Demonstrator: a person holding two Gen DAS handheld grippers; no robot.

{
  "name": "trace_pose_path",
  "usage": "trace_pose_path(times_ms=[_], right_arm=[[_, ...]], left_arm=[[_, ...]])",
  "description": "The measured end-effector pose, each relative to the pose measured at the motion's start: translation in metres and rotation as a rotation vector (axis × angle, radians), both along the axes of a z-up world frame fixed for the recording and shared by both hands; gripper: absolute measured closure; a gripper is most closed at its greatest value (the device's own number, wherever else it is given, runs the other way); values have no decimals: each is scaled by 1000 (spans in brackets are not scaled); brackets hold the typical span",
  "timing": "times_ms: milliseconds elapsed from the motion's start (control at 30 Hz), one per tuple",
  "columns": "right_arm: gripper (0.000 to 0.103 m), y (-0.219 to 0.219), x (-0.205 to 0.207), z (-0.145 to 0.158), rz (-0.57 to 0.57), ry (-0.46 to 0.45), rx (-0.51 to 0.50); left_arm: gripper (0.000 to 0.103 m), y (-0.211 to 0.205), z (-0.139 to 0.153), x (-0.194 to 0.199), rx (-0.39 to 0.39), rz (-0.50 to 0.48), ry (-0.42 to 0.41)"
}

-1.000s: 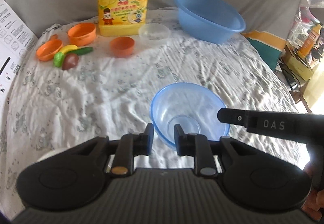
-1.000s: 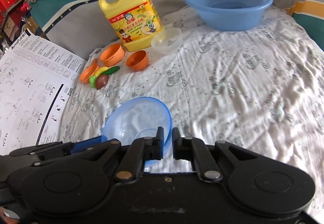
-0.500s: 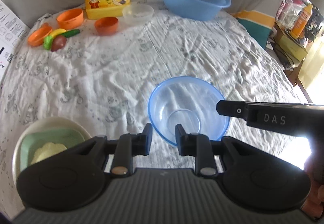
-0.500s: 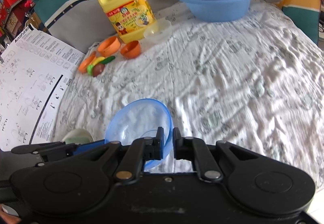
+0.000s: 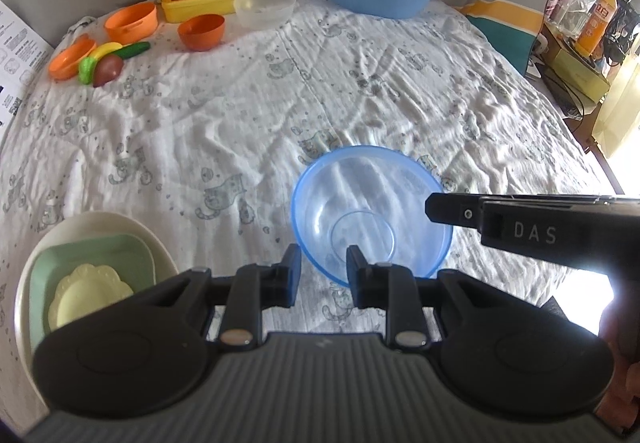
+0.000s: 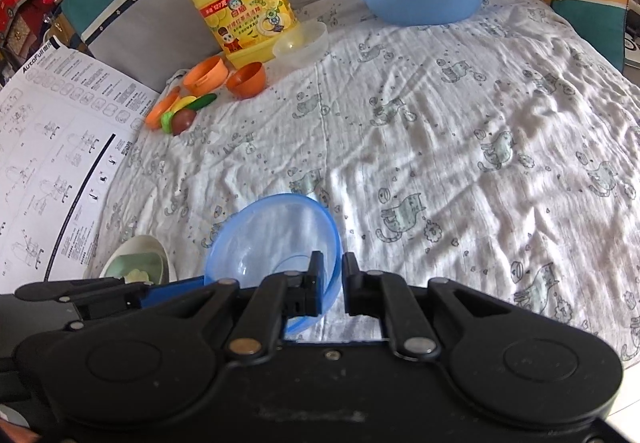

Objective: Organize plates and bowls
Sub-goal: 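Carry the blue bowl with the right gripper and lower it beside the plate stack, then open the right gripper to release the blue bowl and withdraw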

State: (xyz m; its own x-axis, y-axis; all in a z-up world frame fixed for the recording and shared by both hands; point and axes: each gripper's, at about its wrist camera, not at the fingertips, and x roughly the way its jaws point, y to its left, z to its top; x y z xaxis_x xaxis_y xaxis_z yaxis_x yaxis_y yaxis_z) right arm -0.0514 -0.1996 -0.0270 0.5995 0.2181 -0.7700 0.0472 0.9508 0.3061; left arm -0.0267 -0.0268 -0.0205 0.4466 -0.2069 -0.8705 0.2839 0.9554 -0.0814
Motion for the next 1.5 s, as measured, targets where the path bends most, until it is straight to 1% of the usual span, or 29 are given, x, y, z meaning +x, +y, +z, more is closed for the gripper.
trace_pose_path(times_ms=[400,800,900,933,967,1000,1033,1067,1100,1133,1167,1200,1233,1300,1367,1500], right_arm=[[92,4,3,-10,10,29,-11],[92,7,3,-11,17,26,-31],[91,8,4,-12,19,33,-29],[89,8,4,-12,20,35,-29],[81,8,4,-13,19,37,-27],[68,7,3,-13,16,36,-27],[62,7,3,-12,9,32,-29],[48,7,2,-11,2,28,-31],[31,6,2,-10,-3,22,-33],[21,4,1,-9,-15,11,-36],[4,2,0,-7,-35,-16,-58],[0,0,0,-5,-48,-24,-52],[0,-2,-1,-2,-61,-32,-50],[0,-7,-1,0,-75,-33,-52],[0,-13,-2,2,-95,-34,-50],[0,-25,-2,2,-127,-27,-42]], left_arm=[[80,0,-10,3,11,8,28],[80,1,-12,4,1,10,33],[78,2,-12,4,0,11,31],[77,2,-12,4,2,11,29],[75,2,-11,3,5,10,25],[69,2,-11,3,10,9,17],[58,2,-10,2,14,8,7],[51,2,-8,1,24,8,-9],[36,3,-5,-1,34,11,-26],[22,4,-3,-2,47,15,-45],[15,5,1,-3,58,19,-64],[3,7,4,-5,65,26,-85],[0,9,8,-6,69,34,-102],[0,16,15,-8,73,53,-128],[0,25,20,-8,73,75,-135],[0,42,27,-7,49,124,-140]])
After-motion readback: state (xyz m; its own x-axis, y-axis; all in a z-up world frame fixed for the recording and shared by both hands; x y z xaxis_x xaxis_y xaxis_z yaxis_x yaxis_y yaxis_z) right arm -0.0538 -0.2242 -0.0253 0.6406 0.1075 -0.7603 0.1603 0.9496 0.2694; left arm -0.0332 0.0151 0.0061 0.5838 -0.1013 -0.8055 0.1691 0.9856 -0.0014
